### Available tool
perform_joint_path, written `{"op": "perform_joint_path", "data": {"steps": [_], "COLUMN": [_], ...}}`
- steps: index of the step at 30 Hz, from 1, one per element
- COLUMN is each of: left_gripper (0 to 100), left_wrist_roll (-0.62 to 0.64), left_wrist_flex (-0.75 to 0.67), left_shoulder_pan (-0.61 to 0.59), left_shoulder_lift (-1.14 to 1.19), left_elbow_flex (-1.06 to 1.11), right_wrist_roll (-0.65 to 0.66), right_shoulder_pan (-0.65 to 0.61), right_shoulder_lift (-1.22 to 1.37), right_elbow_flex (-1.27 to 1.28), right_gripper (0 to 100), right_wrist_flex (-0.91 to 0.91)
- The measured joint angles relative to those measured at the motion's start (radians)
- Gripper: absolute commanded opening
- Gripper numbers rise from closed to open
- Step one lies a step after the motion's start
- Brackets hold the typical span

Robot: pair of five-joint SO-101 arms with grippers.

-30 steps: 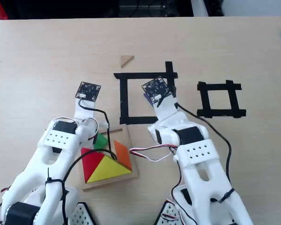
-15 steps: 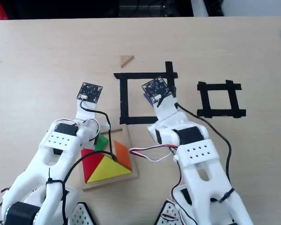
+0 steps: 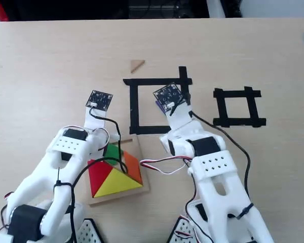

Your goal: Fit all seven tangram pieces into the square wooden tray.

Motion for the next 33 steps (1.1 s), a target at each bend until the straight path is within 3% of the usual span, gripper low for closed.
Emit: {"op": "perform_joint_path", "data": {"steps": [8,15,18,25,33], "left_gripper": [3,3,3,3,3], "left_wrist_roll": [0.000,0.078,0.086,0.089,0.095], "left_wrist_flex": [0.000,0.089,0.110,0.126,0.233], "left_shoulder_pan": [0.017,0.195,0.184,0.037,0.164], "left_shoulder_lift": [0.000,-0.006,-0.006,-0.026,-0.265], "left_elbow_flex": [0.000,0.000,-0.008,-0.057,-0.058], "right_wrist_roll": [0.000,0.000,0.000,0.000,0.000], "right_shoulder_pan": [0.000,0.000,0.000,0.002,0.002], "right_shoulder_lift": [0.000,0.000,0.000,0.000,0.000], "right_elbow_flex": [0.000,0.000,0.000,0.000,0.000], "right_gripper": [1.1,1.1,1.1,1.1,1.1], "right_wrist_flex": [0.000,0.000,0.000,0.002,0.002]}}
